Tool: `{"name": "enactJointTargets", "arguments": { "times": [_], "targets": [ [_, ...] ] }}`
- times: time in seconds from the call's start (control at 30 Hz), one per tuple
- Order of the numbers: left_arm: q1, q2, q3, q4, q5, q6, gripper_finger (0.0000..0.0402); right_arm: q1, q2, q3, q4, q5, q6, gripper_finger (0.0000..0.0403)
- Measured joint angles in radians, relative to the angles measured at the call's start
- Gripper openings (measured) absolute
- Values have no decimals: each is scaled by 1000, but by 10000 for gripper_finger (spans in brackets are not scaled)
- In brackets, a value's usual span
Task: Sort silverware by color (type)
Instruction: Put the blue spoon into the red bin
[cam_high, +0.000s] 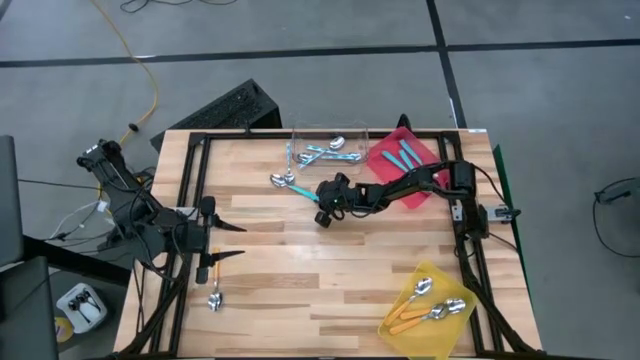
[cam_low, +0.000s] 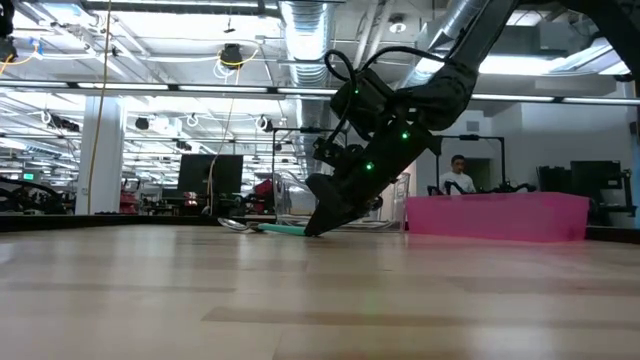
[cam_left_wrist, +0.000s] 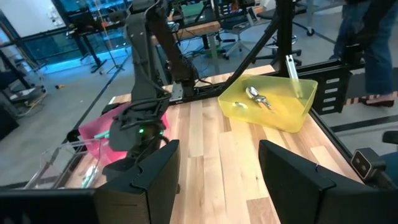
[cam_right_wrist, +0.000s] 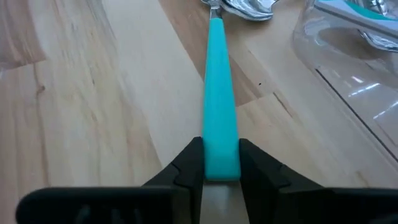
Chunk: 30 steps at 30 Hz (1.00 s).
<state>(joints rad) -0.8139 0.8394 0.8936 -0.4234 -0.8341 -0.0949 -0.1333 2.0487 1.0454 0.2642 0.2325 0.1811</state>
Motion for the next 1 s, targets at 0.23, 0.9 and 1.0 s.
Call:
{"name": "enactJointTargets", "arguments": {
  "times": [0.23,0.9,1.0],
  "targets": [
    [0,0,0,-28,-4,-52,203,83,0,0,-2,10,34,101],
    [0,133,0,-94,-76,-227,203,345,2,-3,28,99,169,101],
    [0,170,0,-60,-86,-223,203,356,2,-3,31,105,171,101]
  ]
}}
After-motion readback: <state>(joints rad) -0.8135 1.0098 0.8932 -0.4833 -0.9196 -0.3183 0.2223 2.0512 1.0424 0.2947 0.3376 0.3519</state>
